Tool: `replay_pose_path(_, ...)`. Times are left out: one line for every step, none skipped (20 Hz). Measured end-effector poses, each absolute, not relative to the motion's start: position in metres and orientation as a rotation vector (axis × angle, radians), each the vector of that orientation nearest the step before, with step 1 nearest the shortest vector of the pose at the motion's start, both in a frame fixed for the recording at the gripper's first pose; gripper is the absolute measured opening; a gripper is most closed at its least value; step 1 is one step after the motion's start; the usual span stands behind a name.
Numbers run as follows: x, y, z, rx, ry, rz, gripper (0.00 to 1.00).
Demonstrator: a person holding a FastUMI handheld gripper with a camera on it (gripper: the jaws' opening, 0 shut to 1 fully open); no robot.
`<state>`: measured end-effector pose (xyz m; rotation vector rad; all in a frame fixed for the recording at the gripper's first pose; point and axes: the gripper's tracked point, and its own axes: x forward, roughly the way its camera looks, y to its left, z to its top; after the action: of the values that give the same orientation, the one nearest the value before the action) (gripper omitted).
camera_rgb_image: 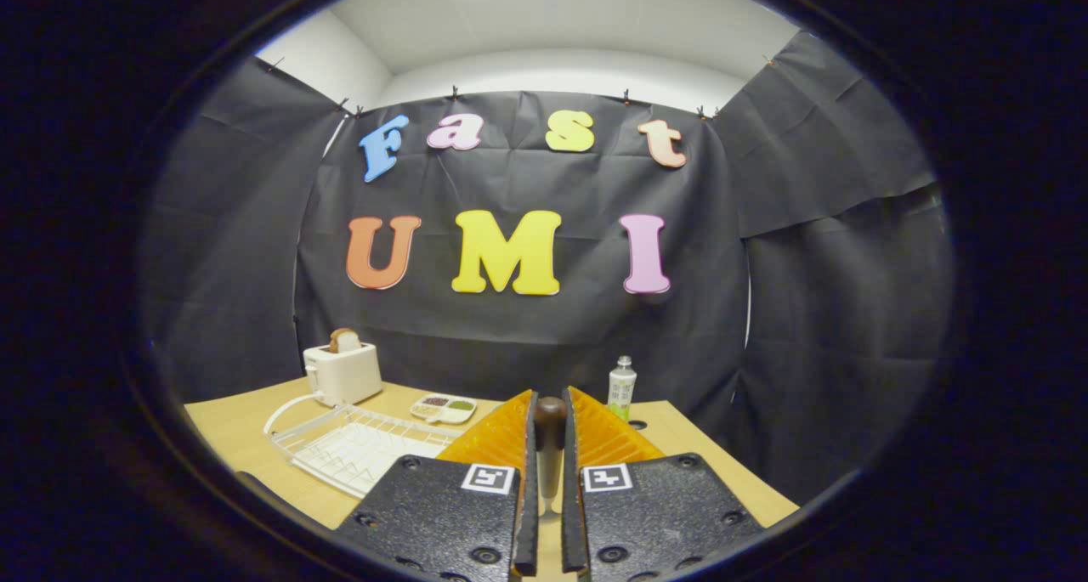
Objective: Take the plate from the dish rack, then take the spoon from the basket and place it into the plate.
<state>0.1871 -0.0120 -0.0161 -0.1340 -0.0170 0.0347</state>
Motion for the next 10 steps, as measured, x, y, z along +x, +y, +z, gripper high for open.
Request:
replay_pose_path(0.181,-0.002,-0.024,-0.135,-0.011,0.061,0.16)
replay_pose_path(0.175,0.007,-0.031,-0.136,-0.006,0.082,0.16)
replay_pose_path(0.172,0.015,-0.04,-0.138,0.003,0.098,0.16)
replay_pose_path(0.17,0.022,-0.048,-0.147,0.017,0.113,0.16)
replay_pose_path(0.166,0.031,-0.056,-0.15,0.027,0.132,0.16)
replay_pose_path(0.162,0.04,-0.064,-0.153,0.035,0.153,0.16)
replay_pose_path(0.158,0.048,-0.072,-0.152,0.044,0.172,0.16)
replay_pose_path(0.156,0.054,-0.082,-0.147,0.058,0.186,0.16)
replay_pose_path(0.153,0.059,-0.091,-0.142,0.073,0.2,0.16)
replay_pose_path(0.152,0.063,-0.098,-0.133,0.082,0.209,0.16)
